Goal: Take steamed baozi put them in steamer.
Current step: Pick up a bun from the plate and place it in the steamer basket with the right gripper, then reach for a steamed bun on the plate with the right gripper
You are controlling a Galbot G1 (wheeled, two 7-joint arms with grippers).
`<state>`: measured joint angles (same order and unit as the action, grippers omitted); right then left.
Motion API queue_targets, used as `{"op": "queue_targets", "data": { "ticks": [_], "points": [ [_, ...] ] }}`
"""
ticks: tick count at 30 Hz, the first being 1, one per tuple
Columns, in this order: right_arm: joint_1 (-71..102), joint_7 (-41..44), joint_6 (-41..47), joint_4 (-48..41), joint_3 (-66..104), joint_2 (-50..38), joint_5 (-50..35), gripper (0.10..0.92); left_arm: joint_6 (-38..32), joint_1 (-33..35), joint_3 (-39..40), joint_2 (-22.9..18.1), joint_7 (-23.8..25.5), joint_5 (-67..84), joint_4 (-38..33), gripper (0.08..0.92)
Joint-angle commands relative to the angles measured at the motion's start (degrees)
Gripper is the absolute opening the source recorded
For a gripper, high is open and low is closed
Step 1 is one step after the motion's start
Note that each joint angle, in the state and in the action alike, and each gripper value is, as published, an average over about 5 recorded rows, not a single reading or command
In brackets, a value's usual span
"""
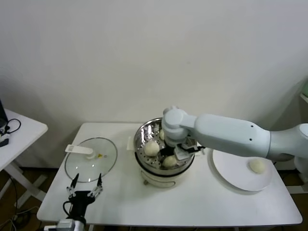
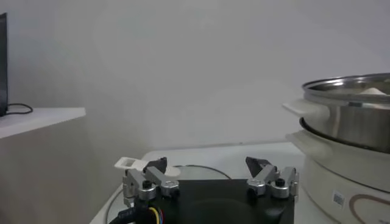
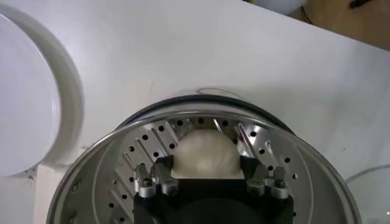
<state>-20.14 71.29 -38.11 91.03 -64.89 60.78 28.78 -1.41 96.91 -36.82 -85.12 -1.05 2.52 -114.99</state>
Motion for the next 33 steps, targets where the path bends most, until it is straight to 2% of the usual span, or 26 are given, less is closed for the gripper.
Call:
{"op": "queue_targets", "data": {
  "ticks": [1,6,13,23,29,33],
  "points": [
    [0.1,-0.4,-0.5,0.2,-0.1,-0.1,0.4,0.761,0.0,-0.1,0.0,-0.2,0.0,0.1,0.1,0.823],
    [0.0,-0.5,-0.6,0.5,0.1,-0.1,0.0,0.819,0.0,-0.2,0.0,-0.2,0.0,0.1,0.1,0.823],
    [-1.7,0.6,-1.1,0.5,1.2,0.0,-3.3,0.823,-0.1,-0.1,-0.1,-0.2,0.0,0.1,0.1,0.823],
    [-7.3,6.2,-1.7,0.9,2.3,-3.6,-12.7,0.823,0.1,0.0,-0.1,0.1,0.0,0.3,-0.2,0.823],
    [-16.3,6.6,3.1,-1.1,0.4,-8.1,-24.2,0.823,0.2,0.1,-0.3,0.6,-0.1,0.3,-0.6,0.823],
    [-23.7,5.0,13.6,-5.5,-6.2,-11.3,-34.6,0.823,0.2,0.0,-0.3,0.9,-0.1,0.5,-0.8,0.823]
  ]
}}
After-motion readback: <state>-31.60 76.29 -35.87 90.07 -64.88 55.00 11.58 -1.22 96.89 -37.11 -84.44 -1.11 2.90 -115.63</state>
